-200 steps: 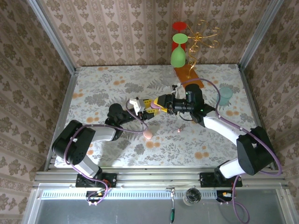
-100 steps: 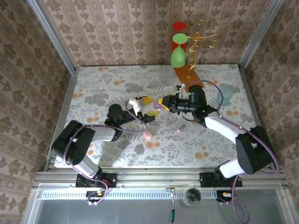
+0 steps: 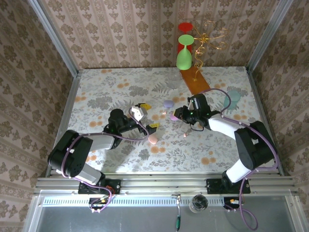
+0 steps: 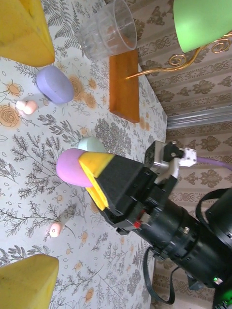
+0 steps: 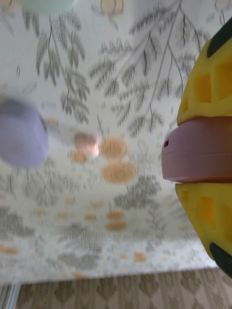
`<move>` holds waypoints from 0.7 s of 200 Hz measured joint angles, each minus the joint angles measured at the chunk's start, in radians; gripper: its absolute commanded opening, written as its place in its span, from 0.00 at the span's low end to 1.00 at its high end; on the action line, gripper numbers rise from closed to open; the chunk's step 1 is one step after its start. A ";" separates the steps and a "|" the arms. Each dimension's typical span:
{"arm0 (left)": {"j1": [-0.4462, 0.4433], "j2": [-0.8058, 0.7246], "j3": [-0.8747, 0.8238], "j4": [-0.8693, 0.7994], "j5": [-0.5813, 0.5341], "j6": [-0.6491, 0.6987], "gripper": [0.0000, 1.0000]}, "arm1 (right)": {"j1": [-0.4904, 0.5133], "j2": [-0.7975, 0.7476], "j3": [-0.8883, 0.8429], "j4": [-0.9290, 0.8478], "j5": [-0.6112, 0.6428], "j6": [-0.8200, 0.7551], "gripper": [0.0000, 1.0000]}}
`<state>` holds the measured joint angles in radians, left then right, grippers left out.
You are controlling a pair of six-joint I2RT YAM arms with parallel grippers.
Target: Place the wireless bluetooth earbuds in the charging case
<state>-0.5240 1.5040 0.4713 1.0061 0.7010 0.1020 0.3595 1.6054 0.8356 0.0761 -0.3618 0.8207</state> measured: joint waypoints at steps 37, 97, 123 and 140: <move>-0.006 0.000 0.000 -0.026 -0.018 -0.001 1.00 | 0.000 0.045 -0.021 -0.006 0.064 -0.013 0.18; -0.011 0.000 0.003 -0.055 -0.147 -0.048 1.00 | -0.004 0.073 -0.021 -0.050 0.164 -0.080 0.57; -0.011 0.000 0.012 -0.125 -0.244 -0.057 1.00 | -0.003 0.028 -0.017 -0.137 0.221 -0.150 0.68; -0.004 -0.001 0.012 -0.159 -0.315 -0.062 1.00 | 0.007 -0.014 0.015 -0.220 0.256 -0.209 0.70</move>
<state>-0.5282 1.5032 0.4831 0.8467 0.3859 0.0399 0.3664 1.5917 0.8509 -0.1436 -0.1059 0.6117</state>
